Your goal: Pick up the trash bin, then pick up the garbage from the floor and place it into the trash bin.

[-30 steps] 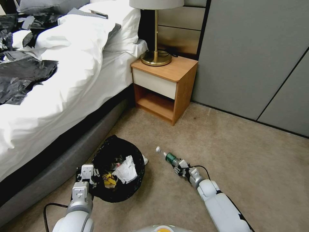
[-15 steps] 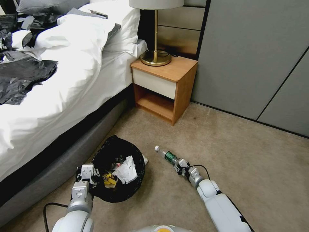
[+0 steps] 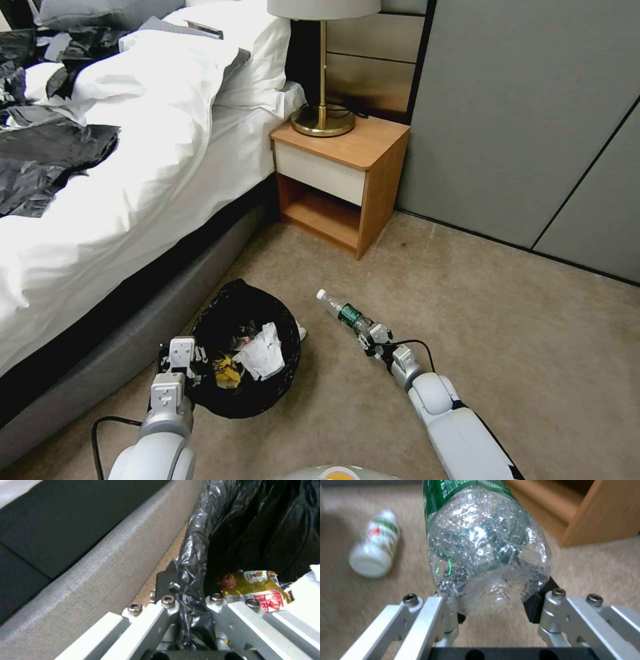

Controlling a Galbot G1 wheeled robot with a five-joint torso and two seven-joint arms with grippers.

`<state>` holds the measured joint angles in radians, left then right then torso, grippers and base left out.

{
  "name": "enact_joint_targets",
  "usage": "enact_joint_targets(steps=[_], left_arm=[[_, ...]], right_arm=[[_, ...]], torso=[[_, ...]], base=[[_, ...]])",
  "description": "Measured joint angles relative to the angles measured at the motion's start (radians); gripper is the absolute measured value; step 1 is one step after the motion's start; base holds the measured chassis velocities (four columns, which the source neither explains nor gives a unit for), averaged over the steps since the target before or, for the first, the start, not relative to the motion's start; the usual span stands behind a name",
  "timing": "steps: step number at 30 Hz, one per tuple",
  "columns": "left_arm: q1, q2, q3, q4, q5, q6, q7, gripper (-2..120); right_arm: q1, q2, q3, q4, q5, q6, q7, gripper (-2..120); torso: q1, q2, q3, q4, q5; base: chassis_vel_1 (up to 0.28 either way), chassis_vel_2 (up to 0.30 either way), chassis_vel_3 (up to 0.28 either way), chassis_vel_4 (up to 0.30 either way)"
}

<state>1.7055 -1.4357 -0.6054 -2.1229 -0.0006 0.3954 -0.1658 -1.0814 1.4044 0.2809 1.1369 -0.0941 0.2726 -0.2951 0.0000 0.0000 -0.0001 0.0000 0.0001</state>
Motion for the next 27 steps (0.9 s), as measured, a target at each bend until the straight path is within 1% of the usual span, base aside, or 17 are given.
enact_joint_targets(steps=[2,3,5,6,9,10,12,13,15,16,18,19,22,23,25,27], left_arm=[[-0.002,0.001,0.000,0.002,-0.001,0.000,0.000,1],[-0.002,0.001,0.000,0.002,-0.001,0.000,0.000,1],[-0.005,0.001,0.000,0.004,-0.001,0.000,0.000,1],[-0.005,0.001,0.000,0.004,-0.001,0.000,0.000,1],[-0.008,0.003,0.001,0.005,-0.001,0.002,0.000,1],[-0.008,0.003,0.001,0.005,-0.001,0.002,0.000,1],[-0.011,0.003,0.001,0.008,-0.001,0.002,0.000,1],[-0.011,0.003,0.001,0.008,-0.001,0.002,0.000,1],[-0.014,0.003,0.003,0.012,-0.001,0.003,0.000,1],[-0.014,0.003,0.003,0.012,-0.001,0.003,0.000,1],[-0.019,0.002,0.006,0.015,-0.001,0.004,0.000,1],[-0.019,0.002,0.006,0.015,-0.001,0.004,0.000,1],[-0.024,0.002,0.007,0.015,-0.001,0.008,0.000,1],[-0.024,0.002,0.007,0.015,-0.001,0.008,0.000,1],[-0.026,0.002,0.007,0.015,-0.002,0.009,0.000,1],[-0.026,0.002,0.007,0.015,-0.002,0.009,0.000,1]], right_arm=[[-0.022,-0.005,-0.001,0.056,0.016,0.005,0.001,30],[-0.022,-0.005,-0.001,0.056,0.016,0.005,0.001,30],[-0.044,-0.010,-0.004,0.115,0.032,0.008,0.002,30],[-0.044,-0.010,-0.004,0.115,0.032,0.008,0.002,30],[-0.091,-0.022,-0.015,0.235,0.069,0.009,0.003,30],[-0.091,-0.022,-0.015,0.235,0.069,0.009,0.003,30],[-0.129,-0.034,-0.028,0.327,0.095,0.008,0.004,30],[-0.129,-0.034,-0.028,0.327,0.095,0.008,0.004,30],[-0.165,-0.043,-0.042,0.415,0.108,0.006,0.006,30],[-0.165,-0.043,-0.042,0.415,0.108,0.006,0.006,30],[-0.193,-0.053,-0.062,0.499,0.115,0.005,0.011,30],[-0.193,-0.053,-0.062,0.499,0.115,0.005,0.011,30],[-0.217,-0.069,-0.102,0.570,0.113,0.014,0.015,30],[-0.217,-0.069,-0.102,0.570,0.113,0.014,0.015,30],[-0.229,-0.081,-0.142,0.589,0.100,0.024,0.023,30],[-0.232,-0.084,-0.154,0.591,0.095,0.027,0.026,30]], torso=[[0.000,0.000,0.000,0.0001,0.0000],[0.000,0.000,0.000,0.0001,0.0000],[0.000,0.000,0.000,0.0001,0.0000],[0.000,0.000,0.000,0.0001,0.0000],[0.000,0.000,0.000,0.0000,-0.0002],[0.000,0.000,0.000,0.0000,-0.0002],[0.000,0.000,0.000,0.0000,0.0000],[0.000,0.000,0.000,0.0000,0.0000],[0.000,0.000,0.000,0.0000,0.0001],[0.000,0.000,0.000,0.0000,0.0001],[0.000,0.000,0.000,0.0000,0.0000],[0.000,0.000,0.000,0.0000,0.0000],[0.000,0.000,0.000,-0.0001,-0.0002],[0.000,0.000,0.000,-0.0001,-0.0002],[0.000,0.000,0.000,-0.0001,-0.0002],[0.000,0.000,0.000,-0.0001,-0.0003]], base=[[0.000,0.000,0.000,0.000],[0.000,0.000,0.000,0.000],[0.000,0.000,0.000,0.000],[0.000,0.000,0.000,0.000],[0.000,0.000,0.000,0.000],[0.000,0.000,0.000,0.000],[0.000,0.000,0.000,0.000],[0.000,0.000,0.000,0.000],[0.000,0.000,0.000,0.000],[0.000,0.000,0.000,0.000],[0.000,0.000,0.000,0.000],[0.000,0.000,0.000,0.000],[0.000,0.000,0.000,0.000],[0.000,0.000,0.000,0.000],[0.000,0.000,0.000,0.000],[0.000,0.000,0.000,0.000]])
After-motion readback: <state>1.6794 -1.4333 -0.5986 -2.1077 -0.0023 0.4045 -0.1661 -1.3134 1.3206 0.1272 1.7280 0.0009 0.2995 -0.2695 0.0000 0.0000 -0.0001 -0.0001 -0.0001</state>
